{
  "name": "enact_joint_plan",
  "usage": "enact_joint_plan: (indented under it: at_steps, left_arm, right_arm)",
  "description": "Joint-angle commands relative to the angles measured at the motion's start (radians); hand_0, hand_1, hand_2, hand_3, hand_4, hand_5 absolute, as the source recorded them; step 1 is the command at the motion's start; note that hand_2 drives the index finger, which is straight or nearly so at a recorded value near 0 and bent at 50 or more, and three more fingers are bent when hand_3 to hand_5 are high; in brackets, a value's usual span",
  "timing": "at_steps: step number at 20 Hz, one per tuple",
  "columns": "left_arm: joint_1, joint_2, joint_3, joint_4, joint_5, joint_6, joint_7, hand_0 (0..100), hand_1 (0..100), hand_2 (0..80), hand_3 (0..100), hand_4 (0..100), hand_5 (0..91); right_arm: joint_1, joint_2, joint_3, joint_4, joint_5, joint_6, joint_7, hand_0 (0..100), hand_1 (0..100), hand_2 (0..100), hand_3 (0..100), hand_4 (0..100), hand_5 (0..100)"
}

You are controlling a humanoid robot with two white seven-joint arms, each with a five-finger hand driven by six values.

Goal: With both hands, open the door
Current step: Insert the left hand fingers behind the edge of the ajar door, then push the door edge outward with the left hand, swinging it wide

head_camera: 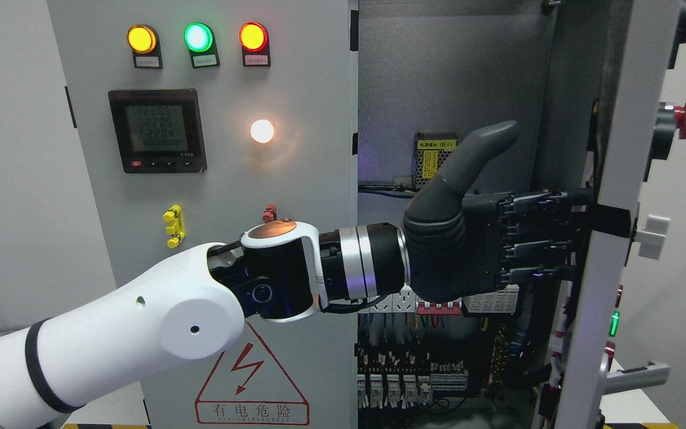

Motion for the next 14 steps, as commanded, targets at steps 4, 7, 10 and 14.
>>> enact_joint_plan:
  at_steps: [4, 7, 10, 14]
  left_arm:
    - [-0.036, -0.156, -0.047, 0.012, 0.01, -0.007, 0.023, 0, 0, 0.0, 0, 3, 0.0]
    - [-0.055, -0.205, -0.07, 0.026, 0.013, -0.013, 0.052, 0, 0, 0.0, 0, 3, 0.0]
    - [-0.067, -0.261, -0.088, 0.068, 0.017, -0.015, 0.058, 0, 0, 0.0, 0, 3, 0.0]
    - [-0.107, -0.334, -0.114, 0.13, 0.039, -0.024, 0.058, 0, 0, 0.0, 0, 3, 0.0]
  right_arm:
    - [0.0, 0.001, 0.0, 0.0, 0.0, 0.001, -0.001, 11, 0, 0, 0, 0, 0]
    - [0.0, -0.001, 0.0, 0.0, 0.0, 0.001, -0.001, 11, 0, 0, 0, 0, 0]
    - [0.0, 0.001, 0.0, 0.0, 0.0, 0.001, -0.001, 11, 0, 0, 0, 0, 0]
    - [0.0, 0.001, 0.0, 0.0, 0.0, 0.001, -0.001, 11, 0, 0, 0, 0, 0]
